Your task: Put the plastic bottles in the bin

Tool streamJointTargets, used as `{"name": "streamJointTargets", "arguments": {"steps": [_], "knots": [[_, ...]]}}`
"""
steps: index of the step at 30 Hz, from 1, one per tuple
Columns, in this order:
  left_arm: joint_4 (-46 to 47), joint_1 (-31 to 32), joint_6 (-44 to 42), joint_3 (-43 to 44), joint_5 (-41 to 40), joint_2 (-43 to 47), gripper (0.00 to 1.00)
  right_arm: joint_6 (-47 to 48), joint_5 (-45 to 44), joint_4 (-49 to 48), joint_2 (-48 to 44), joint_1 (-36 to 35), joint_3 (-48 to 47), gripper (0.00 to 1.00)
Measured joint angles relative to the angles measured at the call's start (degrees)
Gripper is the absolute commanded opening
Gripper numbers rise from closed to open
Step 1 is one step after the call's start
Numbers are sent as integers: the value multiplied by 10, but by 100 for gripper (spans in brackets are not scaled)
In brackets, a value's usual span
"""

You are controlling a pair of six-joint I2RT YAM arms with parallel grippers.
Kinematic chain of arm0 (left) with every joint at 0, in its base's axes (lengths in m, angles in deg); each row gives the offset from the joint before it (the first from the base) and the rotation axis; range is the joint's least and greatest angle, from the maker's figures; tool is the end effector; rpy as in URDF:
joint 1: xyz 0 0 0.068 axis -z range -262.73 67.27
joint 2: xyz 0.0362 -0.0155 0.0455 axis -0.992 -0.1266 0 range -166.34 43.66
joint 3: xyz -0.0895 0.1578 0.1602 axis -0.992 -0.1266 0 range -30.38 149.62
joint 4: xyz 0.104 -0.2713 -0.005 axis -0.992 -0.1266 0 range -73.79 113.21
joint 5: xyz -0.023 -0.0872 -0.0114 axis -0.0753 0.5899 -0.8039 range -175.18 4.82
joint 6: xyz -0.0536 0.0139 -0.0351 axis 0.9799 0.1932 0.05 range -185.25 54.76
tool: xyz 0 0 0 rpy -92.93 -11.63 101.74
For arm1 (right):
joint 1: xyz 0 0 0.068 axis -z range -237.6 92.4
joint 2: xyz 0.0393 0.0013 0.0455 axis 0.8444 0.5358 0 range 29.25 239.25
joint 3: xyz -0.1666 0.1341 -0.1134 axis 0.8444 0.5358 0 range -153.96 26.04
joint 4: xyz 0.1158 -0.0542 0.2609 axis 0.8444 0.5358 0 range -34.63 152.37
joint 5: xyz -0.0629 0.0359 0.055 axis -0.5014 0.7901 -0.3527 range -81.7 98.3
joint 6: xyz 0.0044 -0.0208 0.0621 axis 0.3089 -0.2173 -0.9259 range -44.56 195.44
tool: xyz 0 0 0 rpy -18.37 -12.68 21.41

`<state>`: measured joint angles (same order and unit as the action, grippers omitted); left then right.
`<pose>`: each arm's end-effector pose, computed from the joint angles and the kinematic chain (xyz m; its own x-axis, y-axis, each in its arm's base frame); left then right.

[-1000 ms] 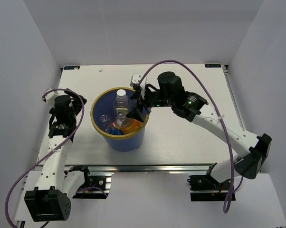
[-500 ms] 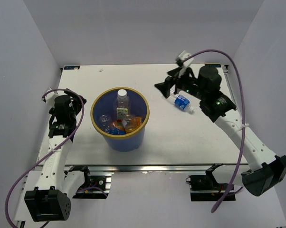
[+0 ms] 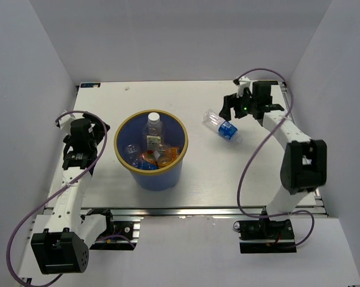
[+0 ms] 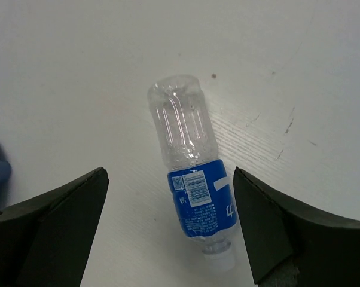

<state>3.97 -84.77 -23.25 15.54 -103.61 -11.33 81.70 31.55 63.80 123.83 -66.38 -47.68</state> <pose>0.2762 0.0263 0.2611 -0.1435 -0.6404 -0.7546 -0.5491 0.6858 -0.4776 0.4155 0.0847 0.2431 -0.4283 -0.1675 -0.8880 -0.5303 0.8422 0.0969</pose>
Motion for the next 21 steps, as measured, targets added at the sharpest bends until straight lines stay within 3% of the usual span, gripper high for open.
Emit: {"name": "streamJointTargets", "arguments": {"steps": [5, 12, 16, 18, 21], "knots": [[0, 0, 0, 5, 0, -18, 98, 43, 3, 37, 108, -4, -23, 89], [0, 0, 0, 12, -6, -25, 98, 70, -33, 56, 157, -21, -23, 89], [-1, 0, 0, 14, -7, -27, 98, 77, -73, 63, 177, -31, -24, 75], [-1, 0, 0, 15, -9, -27, 98, 79, -87, 74, 184, -36, -26, 73], [-3, 0, 0, 17, -11, -27, 98, 79, -92, 87, 184, -40, -31, 45]]}}
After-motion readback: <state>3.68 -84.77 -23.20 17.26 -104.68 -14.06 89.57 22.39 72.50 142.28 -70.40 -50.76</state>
